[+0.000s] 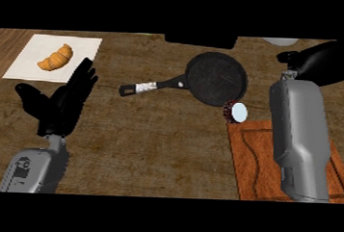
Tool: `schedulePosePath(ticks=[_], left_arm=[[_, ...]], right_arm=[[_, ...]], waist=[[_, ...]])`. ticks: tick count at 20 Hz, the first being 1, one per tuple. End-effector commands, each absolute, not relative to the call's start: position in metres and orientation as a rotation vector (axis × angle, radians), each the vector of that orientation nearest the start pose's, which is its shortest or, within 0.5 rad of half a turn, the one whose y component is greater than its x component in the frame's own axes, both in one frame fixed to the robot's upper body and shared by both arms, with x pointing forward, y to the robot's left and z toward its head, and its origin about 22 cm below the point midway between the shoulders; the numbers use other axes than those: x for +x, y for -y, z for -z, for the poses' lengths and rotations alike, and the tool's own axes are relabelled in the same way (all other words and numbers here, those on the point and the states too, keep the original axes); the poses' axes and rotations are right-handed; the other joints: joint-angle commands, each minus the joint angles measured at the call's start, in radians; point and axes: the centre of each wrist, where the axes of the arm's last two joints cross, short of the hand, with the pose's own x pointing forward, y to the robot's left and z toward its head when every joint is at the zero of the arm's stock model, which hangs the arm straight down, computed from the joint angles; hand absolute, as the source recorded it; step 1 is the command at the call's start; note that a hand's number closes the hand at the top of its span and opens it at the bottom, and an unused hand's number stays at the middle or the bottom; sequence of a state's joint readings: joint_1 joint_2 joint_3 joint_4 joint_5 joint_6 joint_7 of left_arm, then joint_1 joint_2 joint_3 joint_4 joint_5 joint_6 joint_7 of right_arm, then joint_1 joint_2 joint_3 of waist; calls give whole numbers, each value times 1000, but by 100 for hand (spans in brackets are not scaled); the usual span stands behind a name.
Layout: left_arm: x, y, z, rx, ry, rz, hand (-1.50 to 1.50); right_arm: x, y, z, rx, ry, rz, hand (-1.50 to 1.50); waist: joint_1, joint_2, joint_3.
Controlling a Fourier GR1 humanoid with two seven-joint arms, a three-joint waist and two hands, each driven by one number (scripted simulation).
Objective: Pick the cupcake from the cutting board and place it in the pan
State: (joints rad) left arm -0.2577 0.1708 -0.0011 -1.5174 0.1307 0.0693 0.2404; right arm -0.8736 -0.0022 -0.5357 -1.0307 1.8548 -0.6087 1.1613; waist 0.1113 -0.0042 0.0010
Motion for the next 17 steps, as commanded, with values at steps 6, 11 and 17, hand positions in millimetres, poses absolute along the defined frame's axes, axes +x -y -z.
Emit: schedulePosePath(ticks=[6,11,17], left_arm=[[303,-241,-59,4,1509,63,0],[303,-235,-58,-13,1516,67,0],[303,-229,-59,-11,1525,76,0]], right_arm=[[406,190,-152,-1543,1139,768,-150],[394,189,-122,-1539,1158,735,-150],[381,184,-104,-1533,1144,706,-150]], waist=[[22,-11,-1],[36,0,0],[28,0,0]])
